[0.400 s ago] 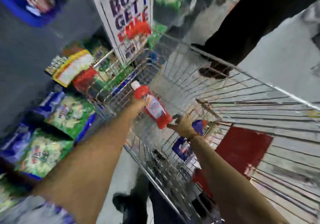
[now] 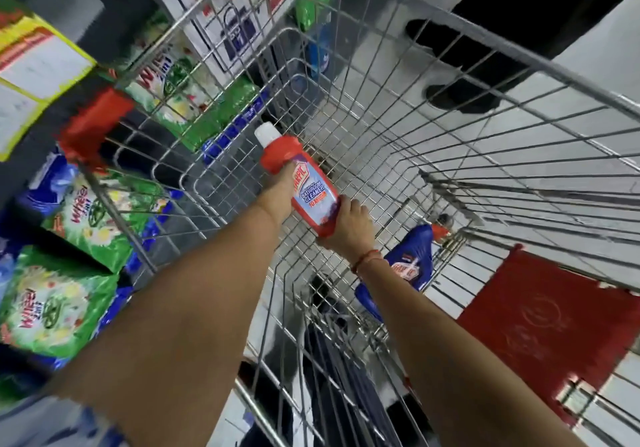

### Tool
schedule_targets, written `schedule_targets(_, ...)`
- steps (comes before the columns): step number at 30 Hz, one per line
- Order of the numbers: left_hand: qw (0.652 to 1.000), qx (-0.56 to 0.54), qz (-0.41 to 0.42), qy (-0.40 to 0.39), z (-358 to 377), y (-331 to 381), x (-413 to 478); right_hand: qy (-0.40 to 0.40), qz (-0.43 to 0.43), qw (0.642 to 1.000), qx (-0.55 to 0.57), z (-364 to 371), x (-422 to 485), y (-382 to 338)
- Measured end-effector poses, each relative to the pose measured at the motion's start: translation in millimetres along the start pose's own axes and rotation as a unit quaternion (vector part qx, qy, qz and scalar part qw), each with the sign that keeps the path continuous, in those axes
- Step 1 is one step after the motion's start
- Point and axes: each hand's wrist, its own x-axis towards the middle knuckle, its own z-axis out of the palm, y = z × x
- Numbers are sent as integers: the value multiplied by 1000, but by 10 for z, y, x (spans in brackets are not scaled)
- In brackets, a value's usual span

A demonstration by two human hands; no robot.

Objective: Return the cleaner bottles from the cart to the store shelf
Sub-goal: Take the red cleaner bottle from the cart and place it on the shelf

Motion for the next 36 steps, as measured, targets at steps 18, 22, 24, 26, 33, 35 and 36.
schedule_targets(18,945,-223,136,-194,-273,539,-1416,126,-54,961,239,-908,-1413,-705)
schedule_targets(22,913,-258,245,-199,-816,642,-2149,138,-135,944,266,-1135,-1953,-1234)
schedule_targets(24,898,-270,304,-168,-1195,628,-2524,139,-196,933,268,-1142,-2207,-1550)
schedule_targets(26,884,-281,345,-141,-1623,519,-2842,107,-247,924,272,-1089,-2463,-1847)
schedule_targets(33,820,-345,457,4,-3315,-494,-3772,-145,-440,864,198,-417,-3378,-3018)
schedule_targets(35,796,-363,480,70,-3784,-870,-3987,-186,-471,848,157,-60,-3634,-3345)
schedule_targets(36,784,-363,492,105,-3996,-1047,-4083,-198,-482,842,142,113,-3753,-3501)
